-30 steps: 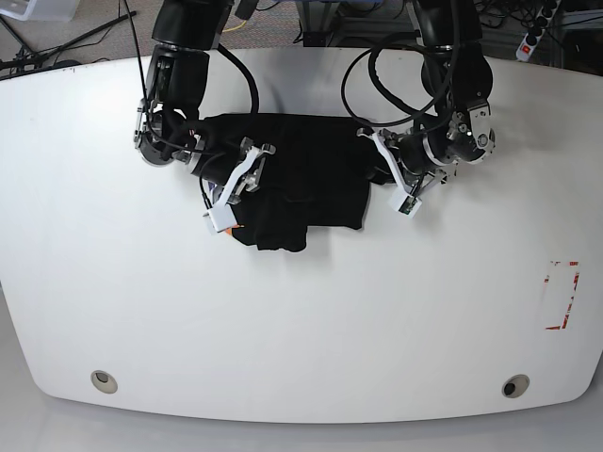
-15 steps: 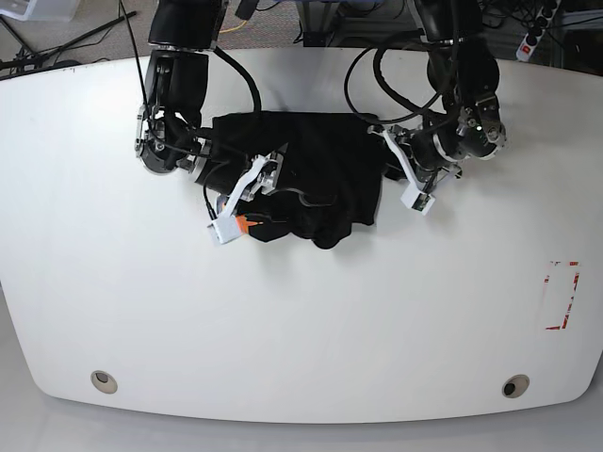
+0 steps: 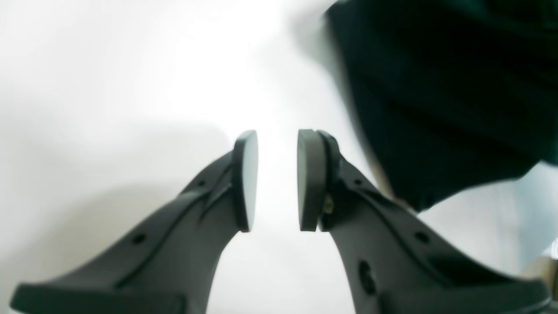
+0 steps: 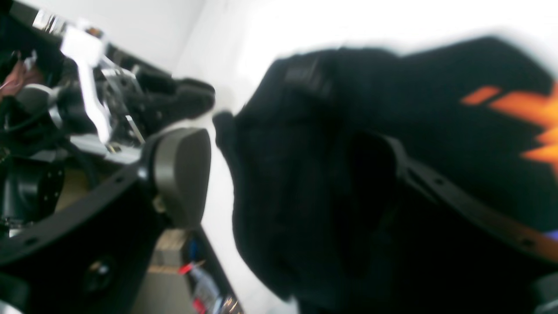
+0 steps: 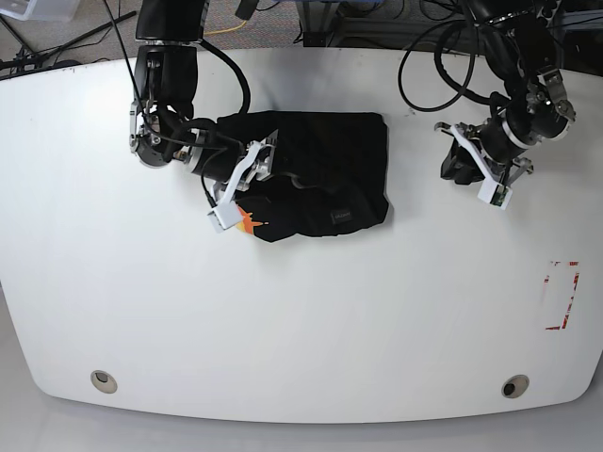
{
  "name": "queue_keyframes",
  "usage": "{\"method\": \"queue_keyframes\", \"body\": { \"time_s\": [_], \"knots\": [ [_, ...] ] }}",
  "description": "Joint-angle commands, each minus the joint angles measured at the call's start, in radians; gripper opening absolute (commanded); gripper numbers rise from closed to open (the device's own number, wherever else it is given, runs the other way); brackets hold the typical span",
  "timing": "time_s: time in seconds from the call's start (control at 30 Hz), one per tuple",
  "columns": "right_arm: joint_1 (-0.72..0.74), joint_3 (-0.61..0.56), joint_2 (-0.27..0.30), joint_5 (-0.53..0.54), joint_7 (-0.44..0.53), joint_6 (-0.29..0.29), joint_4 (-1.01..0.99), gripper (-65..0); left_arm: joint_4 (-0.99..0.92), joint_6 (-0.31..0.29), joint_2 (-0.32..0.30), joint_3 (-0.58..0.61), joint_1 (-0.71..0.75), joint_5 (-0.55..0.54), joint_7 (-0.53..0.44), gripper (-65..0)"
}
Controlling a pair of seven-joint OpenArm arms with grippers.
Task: Fold the T-shirt properly
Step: 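Regrasp the folded bundle's sides with both grippers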
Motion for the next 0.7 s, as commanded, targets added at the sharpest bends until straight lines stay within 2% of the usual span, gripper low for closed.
{"method": "queue_keyframes", "body": {
  "time_s": [0.0, 0.23, 0.43, 0.5, 0.6, 0.67],
  "knots": [
    [-0.002, -0.053, 0.012, 0.024, 0.029, 0.009, 0.007, -19.5, 0.028, -0.001, -0.036, -0.038, 0.013, -0.041, -0.023, -51.1],
    [-0.023, -0.265, -0.002, -0.057, 0.113, 0.009, 0.008, -21.4, 0.037, -0.001, -0.067, -0.119, 0.059, -0.041, -0.023, -51.1],
    [0.009, -0.296, -0.04, -0.079, 0.115, 0.009, 0.004, -21.2, 0.064, -0.001, -0.125, -0.13, 0.077, -0.039, -0.023, -51.1],
    [0.021, -0.345, -0.036, -0.079, 0.115, 0.009, 0.004, -21.2, 0.064, -0.001, -0.137, -0.122, 0.077, -0.039, -0.023, -51.1],
    [0.055, -0.417, 0.006, -0.075, 0.115, 0.009, 0.005, -21.2, 0.066, -0.001, -0.163, -0.091, 0.077, -0.038, -0.023, -51.1],
    [0.057, -0.418, 0.014, -0.069, 0.115, 0.009, 0.011, -21.2, 0.081, -0.001, -0.186, -0.053, 0.076, -0.036, -0.023, -51.1]
  ]
}}
